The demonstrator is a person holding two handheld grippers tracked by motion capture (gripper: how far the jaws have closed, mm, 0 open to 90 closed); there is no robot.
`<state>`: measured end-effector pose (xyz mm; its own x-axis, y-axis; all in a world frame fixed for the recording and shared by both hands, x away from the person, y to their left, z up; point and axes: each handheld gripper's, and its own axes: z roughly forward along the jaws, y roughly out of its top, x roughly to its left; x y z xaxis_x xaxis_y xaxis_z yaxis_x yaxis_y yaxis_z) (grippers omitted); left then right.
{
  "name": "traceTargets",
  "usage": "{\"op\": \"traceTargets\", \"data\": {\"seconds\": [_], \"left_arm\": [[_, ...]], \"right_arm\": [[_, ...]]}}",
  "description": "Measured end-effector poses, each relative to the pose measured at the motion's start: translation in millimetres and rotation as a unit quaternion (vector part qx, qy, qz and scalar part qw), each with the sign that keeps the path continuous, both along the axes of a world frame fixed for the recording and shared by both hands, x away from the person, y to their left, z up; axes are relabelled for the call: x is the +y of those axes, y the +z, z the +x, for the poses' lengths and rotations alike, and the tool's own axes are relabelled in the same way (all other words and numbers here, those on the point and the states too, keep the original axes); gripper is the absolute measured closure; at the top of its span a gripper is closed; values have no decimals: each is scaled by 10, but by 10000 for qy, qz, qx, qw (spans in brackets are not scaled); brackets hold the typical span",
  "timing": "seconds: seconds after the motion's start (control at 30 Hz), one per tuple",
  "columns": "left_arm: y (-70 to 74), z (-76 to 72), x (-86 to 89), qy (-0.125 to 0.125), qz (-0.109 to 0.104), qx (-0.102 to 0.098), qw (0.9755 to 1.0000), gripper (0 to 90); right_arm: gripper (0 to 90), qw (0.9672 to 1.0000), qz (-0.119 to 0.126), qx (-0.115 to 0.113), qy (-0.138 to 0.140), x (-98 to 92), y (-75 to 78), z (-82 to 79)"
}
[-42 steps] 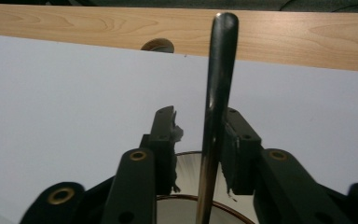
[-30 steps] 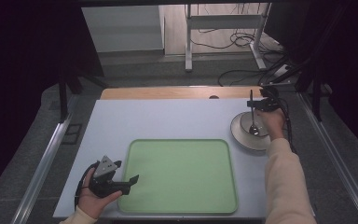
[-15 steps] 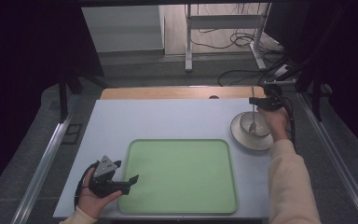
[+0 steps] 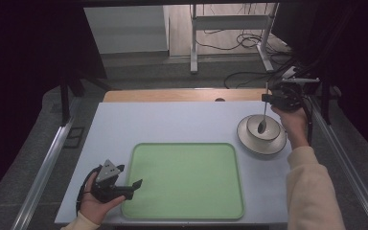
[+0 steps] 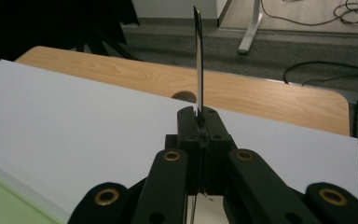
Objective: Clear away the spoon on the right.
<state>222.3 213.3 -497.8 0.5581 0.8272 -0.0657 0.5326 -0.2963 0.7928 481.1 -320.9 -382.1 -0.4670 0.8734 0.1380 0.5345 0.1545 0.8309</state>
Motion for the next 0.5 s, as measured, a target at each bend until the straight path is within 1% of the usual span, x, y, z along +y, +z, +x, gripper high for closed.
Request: {"op": "traceTargets", "data": {"seconds": [0.13,0.27,0.33,0.4,0.5], "left_arm": [[2,-1,-5,-4,-5,-14,10000,152],[9,-4,-3,11,-16,-23,10000,153],[9,-4,-1,12,-10,-21,10000,153],[6,-2,0,12,-7,-17,10000,153],[4,0,2,14,-10,-8,10000,153]], "right_arm": [[885,9999,148,-21,64,-38,84,-81],[885,9997,180,-51,136,-34,123,-132],[885,9997,154,-69,184,-17,142,-159],[884,9995,198,-67,228,-3,155,-180],[884,9993,250,7,274,12,159,-198]]}}
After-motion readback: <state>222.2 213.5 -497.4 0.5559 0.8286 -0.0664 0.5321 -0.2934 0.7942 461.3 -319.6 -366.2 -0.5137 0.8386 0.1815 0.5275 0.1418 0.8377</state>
